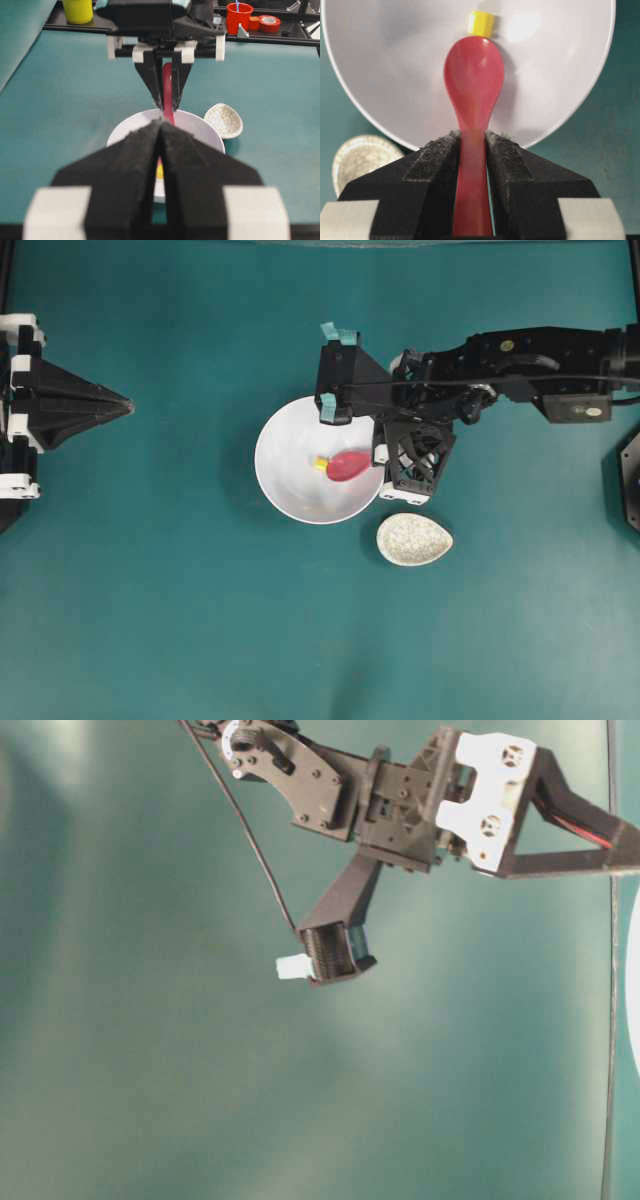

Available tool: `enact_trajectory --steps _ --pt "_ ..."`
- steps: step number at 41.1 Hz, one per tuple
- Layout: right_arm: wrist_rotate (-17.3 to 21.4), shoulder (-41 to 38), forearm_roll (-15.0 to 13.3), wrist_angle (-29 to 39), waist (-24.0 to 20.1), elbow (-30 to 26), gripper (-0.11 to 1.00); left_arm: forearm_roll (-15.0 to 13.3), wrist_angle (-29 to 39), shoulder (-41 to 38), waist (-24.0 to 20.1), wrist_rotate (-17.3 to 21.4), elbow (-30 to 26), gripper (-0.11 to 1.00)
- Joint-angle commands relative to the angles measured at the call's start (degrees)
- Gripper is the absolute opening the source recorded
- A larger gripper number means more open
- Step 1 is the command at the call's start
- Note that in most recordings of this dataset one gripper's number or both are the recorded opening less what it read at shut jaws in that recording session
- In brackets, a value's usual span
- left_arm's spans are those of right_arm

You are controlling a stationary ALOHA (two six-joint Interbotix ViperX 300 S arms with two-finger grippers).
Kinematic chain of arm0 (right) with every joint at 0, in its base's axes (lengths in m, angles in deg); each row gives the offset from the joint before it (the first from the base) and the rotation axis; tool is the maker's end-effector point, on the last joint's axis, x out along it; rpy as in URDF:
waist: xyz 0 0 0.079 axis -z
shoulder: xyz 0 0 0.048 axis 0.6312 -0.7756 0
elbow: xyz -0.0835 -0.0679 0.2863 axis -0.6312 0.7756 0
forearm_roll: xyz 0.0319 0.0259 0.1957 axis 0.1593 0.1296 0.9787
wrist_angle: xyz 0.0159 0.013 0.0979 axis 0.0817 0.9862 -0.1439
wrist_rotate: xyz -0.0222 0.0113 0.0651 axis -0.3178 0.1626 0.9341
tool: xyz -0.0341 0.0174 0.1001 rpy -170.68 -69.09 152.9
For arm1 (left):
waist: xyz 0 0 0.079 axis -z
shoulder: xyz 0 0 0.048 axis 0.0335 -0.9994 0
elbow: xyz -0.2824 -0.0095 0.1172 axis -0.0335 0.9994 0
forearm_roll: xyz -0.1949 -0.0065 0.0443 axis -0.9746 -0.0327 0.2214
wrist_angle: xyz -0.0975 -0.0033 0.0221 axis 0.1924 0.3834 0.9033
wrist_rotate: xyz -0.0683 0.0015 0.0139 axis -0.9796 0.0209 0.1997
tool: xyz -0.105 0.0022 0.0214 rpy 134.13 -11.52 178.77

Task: Scoop the yellow hexagonal prism block from the bowl with a spoon using the right arm.
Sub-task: 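Slide the spoon under the yellow hexagonal block and scoop it up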

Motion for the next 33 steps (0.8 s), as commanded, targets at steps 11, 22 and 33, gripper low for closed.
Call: enact_trajectory --steps 11,22,33 --pt "-0.44 -0.88 -0.18 -5.45 -0.26 -1.32 0.23 0.18 -0.44 -0.09 -0.26 -0.09 -1.32 -0.01" --pt "-0.44 -0.97 -0.18 -9.58 -0.44 -1.05 0.23 0.18 -0.44 -0.09 -0.26 -0.18 -1.41 -0.01" --pt "-0.53 -1.05 -0.26 -12.83 -0.53 -0.97 0.23 0.09 -0.44 -0.09 -0.26 -0.18 -1.41 -0.01"
